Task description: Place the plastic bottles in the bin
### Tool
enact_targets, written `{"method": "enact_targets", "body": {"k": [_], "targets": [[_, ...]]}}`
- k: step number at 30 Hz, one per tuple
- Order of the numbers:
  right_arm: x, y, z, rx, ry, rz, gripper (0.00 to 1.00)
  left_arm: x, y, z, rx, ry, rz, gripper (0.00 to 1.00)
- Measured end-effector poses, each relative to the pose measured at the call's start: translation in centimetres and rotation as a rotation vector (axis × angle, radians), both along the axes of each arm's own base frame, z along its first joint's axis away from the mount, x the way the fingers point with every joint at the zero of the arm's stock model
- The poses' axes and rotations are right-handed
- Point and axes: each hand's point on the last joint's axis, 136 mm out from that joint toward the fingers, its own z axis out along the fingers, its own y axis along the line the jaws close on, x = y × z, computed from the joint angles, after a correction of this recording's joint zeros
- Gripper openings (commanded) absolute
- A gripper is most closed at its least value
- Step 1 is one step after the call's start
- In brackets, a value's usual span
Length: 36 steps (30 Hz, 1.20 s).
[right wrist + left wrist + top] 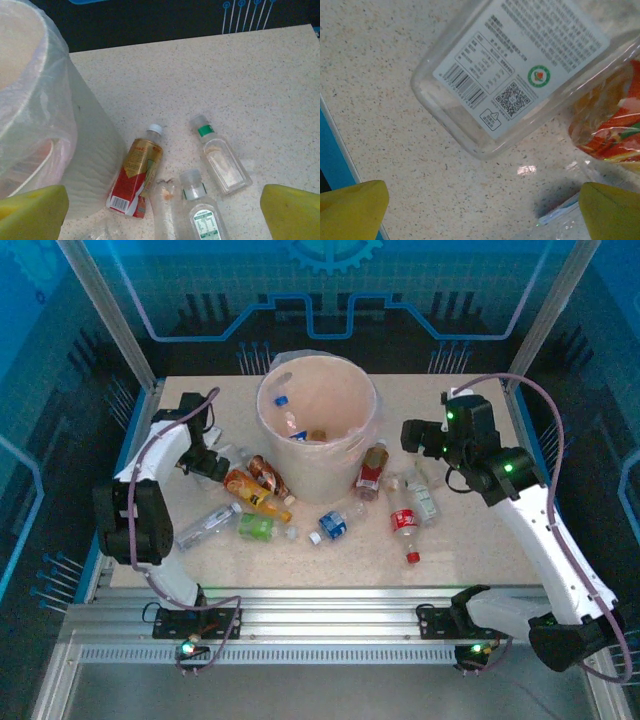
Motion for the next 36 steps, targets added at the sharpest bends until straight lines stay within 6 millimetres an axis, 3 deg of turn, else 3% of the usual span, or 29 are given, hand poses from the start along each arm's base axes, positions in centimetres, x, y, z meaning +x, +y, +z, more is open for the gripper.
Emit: {"method": "enact_targets", "body": {"k": [12, 17, 36], "targets": [[-0.3, -1.2, -0.7, 0.005, 0.012, -0.050, 1.00, -0.3, 0.8, -3.1, 0.037, 0.111, -0.048, 0.99], [-0.3, -1.2, -0.7, 0.011, 0.012, -0.055, 1.00, 0.1, 1.2, -3.4, 0.055, 0.106, -0.041, 0.99], [-0.3, -1.4, -1.4, 0.015, 0.025, -0.068, 1.00, 7.0, 1.8, -3.6, 0.063, -0.007, -0.037, 0.99]]}}
